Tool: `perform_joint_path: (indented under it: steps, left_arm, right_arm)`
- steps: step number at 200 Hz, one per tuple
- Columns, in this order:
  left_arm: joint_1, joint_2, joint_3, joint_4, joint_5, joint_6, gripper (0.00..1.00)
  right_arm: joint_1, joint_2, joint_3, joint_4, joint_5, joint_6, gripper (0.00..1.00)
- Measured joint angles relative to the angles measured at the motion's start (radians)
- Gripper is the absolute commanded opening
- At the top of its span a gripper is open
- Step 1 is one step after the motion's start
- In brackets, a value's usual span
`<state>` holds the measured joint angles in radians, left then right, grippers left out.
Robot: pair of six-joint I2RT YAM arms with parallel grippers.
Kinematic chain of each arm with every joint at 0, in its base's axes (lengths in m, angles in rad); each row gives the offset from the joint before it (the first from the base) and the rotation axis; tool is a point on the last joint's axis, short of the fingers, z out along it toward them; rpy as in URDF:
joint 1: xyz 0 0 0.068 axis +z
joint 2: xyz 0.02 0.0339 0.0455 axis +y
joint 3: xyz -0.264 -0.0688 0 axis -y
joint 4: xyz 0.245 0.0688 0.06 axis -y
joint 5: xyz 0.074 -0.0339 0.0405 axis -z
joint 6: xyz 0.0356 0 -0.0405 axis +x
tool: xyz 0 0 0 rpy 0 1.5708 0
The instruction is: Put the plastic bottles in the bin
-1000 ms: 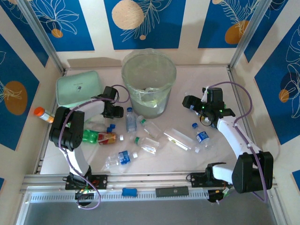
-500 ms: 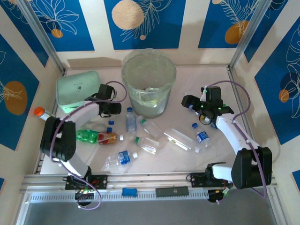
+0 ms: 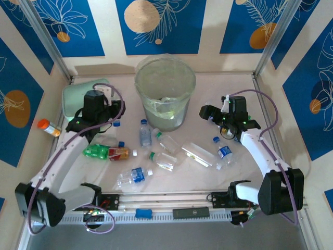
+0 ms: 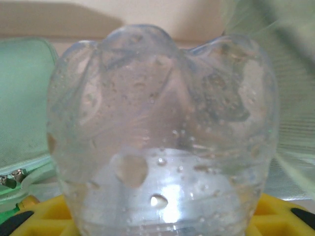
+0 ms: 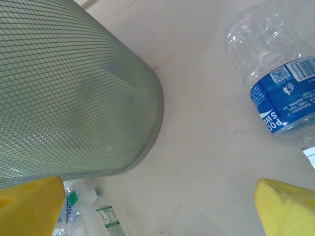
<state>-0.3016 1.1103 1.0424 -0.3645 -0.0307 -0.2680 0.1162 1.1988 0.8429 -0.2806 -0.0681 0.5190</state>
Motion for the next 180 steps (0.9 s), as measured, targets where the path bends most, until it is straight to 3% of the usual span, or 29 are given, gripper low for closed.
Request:
perform_joint_path:
  steps: [31,63,110,180]
  left_arm:
    - [0.000,-0.066,0.042,0.021,0.069,-0.035,0.47]
    - [-0.003,-0.032,0.138,0.077,0.164,-0.082,0.46]
    - [-0.052,0.168,0.337,0.150,0.248,-0.143,0.46]
    - [-0.166,0.508,0.691,0.131,0.289,-0.117,0.47]
  right_arm:
    - [0.003,-0.001,-0.009,0.018,-0.029,0.010,0.99]
    - [0.012,-0.016,-0.015,0.032,-0.050,0.014,0.99]
    - [0.032,-0.032,-0.015,0.039,-0.072,0.013,0.99]
    - [0.039,-0.095,-0.044,0.032,-0.082,0.012,0.99]
